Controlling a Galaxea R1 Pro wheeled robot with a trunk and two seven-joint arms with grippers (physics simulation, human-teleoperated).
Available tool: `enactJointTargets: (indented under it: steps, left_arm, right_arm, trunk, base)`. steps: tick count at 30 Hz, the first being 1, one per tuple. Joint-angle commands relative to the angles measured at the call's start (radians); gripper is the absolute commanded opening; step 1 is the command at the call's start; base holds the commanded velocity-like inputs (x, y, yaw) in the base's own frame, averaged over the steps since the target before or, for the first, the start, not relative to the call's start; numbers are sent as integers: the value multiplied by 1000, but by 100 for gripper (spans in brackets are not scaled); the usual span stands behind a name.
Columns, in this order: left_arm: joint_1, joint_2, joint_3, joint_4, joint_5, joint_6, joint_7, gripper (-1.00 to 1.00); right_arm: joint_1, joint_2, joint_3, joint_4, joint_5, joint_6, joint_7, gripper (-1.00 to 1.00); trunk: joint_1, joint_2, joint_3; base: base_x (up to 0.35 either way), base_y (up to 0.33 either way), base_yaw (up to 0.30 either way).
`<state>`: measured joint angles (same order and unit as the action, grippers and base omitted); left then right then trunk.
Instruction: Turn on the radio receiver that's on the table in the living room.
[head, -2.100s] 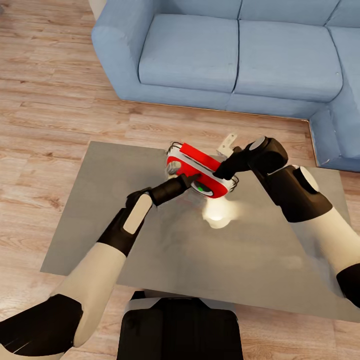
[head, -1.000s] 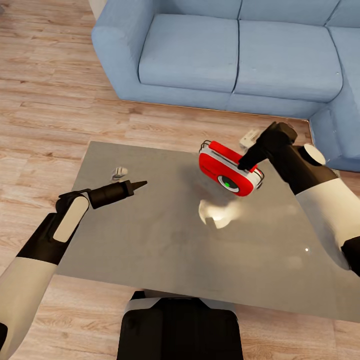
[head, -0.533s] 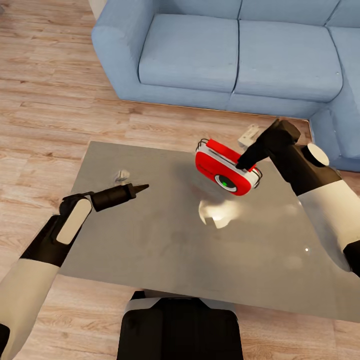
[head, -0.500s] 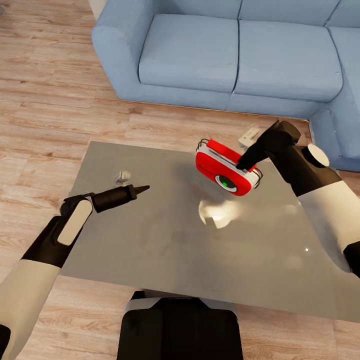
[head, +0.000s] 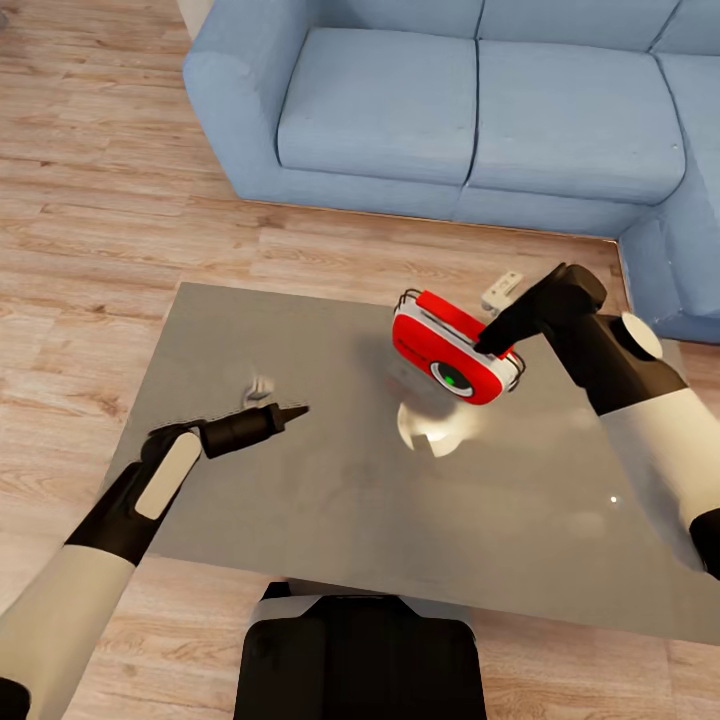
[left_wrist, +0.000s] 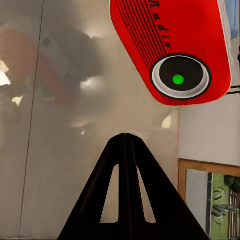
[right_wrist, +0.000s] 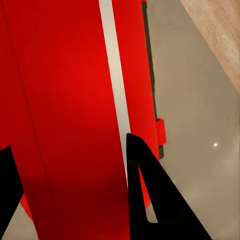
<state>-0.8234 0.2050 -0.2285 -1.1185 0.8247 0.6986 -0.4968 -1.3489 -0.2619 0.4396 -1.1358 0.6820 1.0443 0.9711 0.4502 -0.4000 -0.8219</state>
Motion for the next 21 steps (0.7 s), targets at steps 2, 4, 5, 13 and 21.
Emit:
enactJointTargets:
  steps: [2,4,5,13,21]
  left_arm:
    - [11,-1,0,11,1,0,0,-100]
    - [20,-1,0,23,1,-1,-1,-100]
    - [20,-1,0,28,1,-1,-1,-100]
    - [20,-1,0,72,2,-4,-4,-100]
    - [20,-1,0,72,3,-4,-6,-100]
  right_arm:
    - [12,-1,-10,-12,-4,3,5,-100]
    - [23,-1,-20,-23,-4,3,4,-100]
    - [29,-1,-25,-29,-4,3,3,-100]
    - [178,0,-179,-174,-4,3,-137,-100]
    - [247,8,-242,-177,-7,3,-245,-100]
  trunk:
    - [0,0,0]
    - [0,0,0]
    - [0,0,0]
    - [0,0,0]
    - [0,0,0]
  base:
    - [0,0,0]
    - [0,0,0]
    - [0,0,0]
    - [0,0,0]
    - [0,0,0]
